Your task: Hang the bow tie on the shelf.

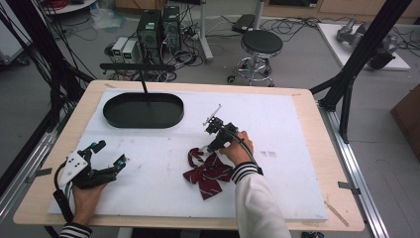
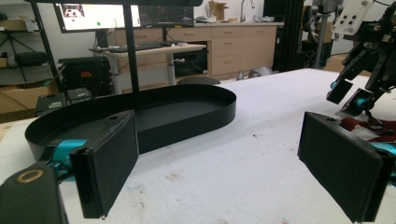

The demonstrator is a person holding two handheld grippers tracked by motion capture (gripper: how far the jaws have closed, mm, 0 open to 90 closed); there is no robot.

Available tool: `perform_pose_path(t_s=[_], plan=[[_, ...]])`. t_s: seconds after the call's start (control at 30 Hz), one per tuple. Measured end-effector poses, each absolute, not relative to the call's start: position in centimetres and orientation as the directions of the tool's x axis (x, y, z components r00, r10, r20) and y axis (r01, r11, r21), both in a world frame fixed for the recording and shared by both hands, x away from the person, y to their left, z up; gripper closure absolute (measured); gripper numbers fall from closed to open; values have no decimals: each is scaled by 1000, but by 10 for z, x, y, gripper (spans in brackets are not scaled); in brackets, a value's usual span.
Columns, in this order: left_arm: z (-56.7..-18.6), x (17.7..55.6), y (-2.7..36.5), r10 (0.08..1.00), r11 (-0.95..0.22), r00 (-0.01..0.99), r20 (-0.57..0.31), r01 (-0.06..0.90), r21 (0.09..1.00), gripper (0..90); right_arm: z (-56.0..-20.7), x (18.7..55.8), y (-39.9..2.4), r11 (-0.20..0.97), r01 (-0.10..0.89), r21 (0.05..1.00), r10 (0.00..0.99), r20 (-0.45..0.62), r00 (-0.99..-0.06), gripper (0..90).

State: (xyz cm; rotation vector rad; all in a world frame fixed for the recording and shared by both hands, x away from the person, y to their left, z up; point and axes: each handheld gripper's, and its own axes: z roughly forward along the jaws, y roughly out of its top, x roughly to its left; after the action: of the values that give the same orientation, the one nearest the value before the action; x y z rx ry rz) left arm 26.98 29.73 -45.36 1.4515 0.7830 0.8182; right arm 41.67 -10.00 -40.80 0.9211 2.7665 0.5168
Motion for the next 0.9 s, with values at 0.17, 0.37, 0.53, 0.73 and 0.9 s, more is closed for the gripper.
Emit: perform_pose_path(t_s=[0.17, 0.37, 0.53, 0.73, 0.9], plan=[[-454, 270, 297, 854, -35, 520, 32, -3, 999, 127, -409, 417, -100, 749, 547, 374, 609, -63, -791, 470], [-454, 270, 297, 854, -36, 520, 32, -2, 999, 127, -409, 418, -102, 741, 554, 380, 618, -62, -784, 463], [-454, 270, 297, 853, -38, 521, 34, -3, 999, 127, -409, 418, -102, 747, 552, 371, 610, -52, -790, 510], [-454, 270, 297, 854, -37, 520, 33, -4, 999, 127, -412, 418, -101, 742, 572, 349, 618, -23, -786, 626], [-454, 270, 297, 854, -35, 520, 32, -3, 999, 127, -413, 419, -102, 742, 572, 348, 610, 1, -792, 713]])
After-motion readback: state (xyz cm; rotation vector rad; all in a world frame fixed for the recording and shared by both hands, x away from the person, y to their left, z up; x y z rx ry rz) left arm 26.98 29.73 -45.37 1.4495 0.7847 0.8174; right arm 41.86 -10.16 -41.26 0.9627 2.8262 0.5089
